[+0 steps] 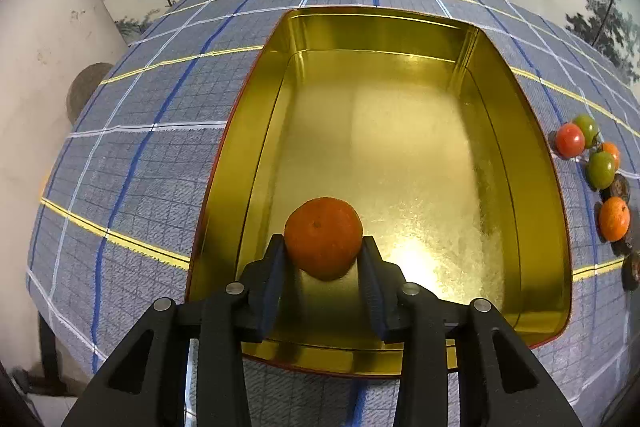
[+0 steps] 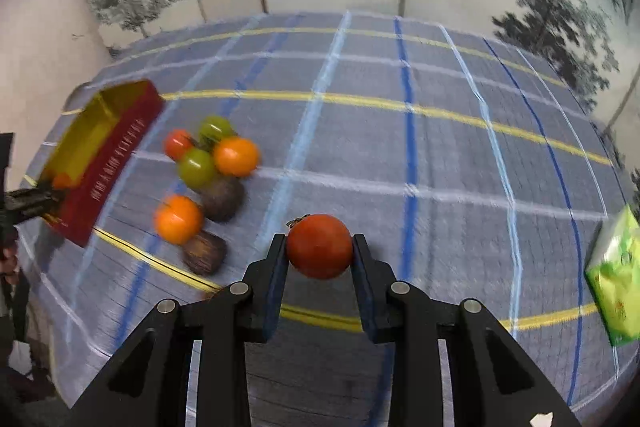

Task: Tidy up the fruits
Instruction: 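Lower the tangerine into the tin box and open the left gripper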

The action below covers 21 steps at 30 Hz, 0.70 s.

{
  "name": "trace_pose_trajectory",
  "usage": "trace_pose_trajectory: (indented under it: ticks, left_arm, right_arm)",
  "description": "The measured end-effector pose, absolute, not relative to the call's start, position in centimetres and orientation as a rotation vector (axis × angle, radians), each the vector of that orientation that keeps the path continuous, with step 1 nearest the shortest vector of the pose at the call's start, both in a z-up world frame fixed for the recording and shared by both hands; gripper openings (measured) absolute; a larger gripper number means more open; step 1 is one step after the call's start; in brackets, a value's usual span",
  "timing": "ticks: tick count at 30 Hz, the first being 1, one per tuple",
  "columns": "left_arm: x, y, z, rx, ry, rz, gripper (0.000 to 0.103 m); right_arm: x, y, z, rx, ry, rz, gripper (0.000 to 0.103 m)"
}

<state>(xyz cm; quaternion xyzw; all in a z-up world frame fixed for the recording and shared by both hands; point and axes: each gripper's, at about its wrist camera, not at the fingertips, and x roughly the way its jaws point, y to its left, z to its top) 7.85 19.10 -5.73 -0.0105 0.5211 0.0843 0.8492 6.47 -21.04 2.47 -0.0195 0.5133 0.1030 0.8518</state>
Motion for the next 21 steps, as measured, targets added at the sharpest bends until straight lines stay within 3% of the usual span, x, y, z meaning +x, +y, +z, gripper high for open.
trace_pose_trajectory:
  ticks: [7,21]
  left_arm:
    - [7.1,18.8,-4.2,-0.039,1.038,0.157,0.058]
    - [3.0,22.9,0.9,-0.086,0.872,0.296,0.069]
  right_arm:
    - [7.8,-14.1,5.3,-0.056,1.021,0.38,0.029]
    - [8.2,0.2,3.9,-0.174,1.038,0.658,0.029]
